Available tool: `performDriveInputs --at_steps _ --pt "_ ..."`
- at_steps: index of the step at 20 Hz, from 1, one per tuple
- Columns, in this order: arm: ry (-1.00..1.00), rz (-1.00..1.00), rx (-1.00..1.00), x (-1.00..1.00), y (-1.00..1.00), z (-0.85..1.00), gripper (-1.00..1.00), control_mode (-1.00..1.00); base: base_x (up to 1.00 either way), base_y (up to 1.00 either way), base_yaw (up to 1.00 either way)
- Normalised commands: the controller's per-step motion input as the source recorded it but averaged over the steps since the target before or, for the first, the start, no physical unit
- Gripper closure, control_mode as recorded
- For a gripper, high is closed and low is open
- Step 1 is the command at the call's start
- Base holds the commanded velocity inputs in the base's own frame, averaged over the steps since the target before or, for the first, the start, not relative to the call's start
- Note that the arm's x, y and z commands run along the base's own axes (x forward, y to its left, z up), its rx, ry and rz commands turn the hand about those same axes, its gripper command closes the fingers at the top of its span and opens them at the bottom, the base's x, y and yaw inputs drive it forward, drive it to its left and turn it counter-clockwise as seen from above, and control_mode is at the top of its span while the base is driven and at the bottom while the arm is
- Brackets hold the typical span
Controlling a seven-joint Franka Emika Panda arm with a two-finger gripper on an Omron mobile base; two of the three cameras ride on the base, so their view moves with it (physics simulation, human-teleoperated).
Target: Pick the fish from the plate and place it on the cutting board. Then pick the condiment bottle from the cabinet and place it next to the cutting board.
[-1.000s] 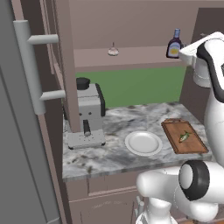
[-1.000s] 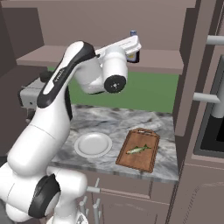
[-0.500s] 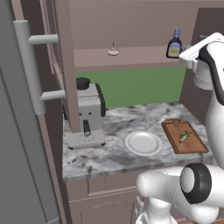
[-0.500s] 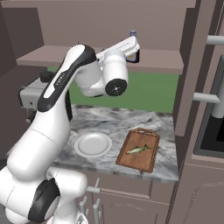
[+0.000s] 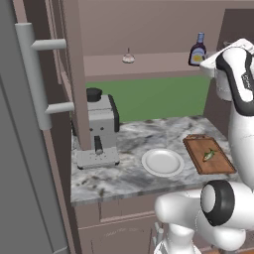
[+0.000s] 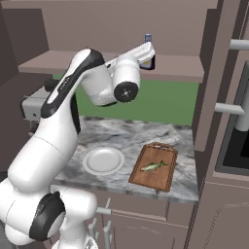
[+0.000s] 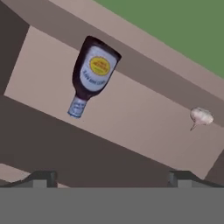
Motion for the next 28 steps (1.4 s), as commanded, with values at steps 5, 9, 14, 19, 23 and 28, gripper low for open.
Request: performDriveInputs --at_steps 5,9,14,19,23,28 --pt "0.16 -0.07 0.02 0.02 0.0 0.21 -1.0 -1.0 0.0 0.0 0.0" --pt "0.11 -0.05 0.06 0.0 0.0 0.25 -1.0 -1.0 0.0 0.0 0.0" --pt "0.04 -0.05 0.1 0.0 -0.01 0.08 -1.0 -1.0 0.0 0.0 0.0" --pt "0.0 -0.04 0.2 0.0 -0.07 -0.01 -1.0 -1.0 0.0 0.0 0.0" --pt "0.0 -0.03 0.23 0.0 -0.04 -0.08 -1.0 -1.0 0.0 0.0 0.0" --pt "0.0 -0.02 0.2 0.0 -0.01 -0.02 -1.0 -1.0 0.0 0.0 0.0"
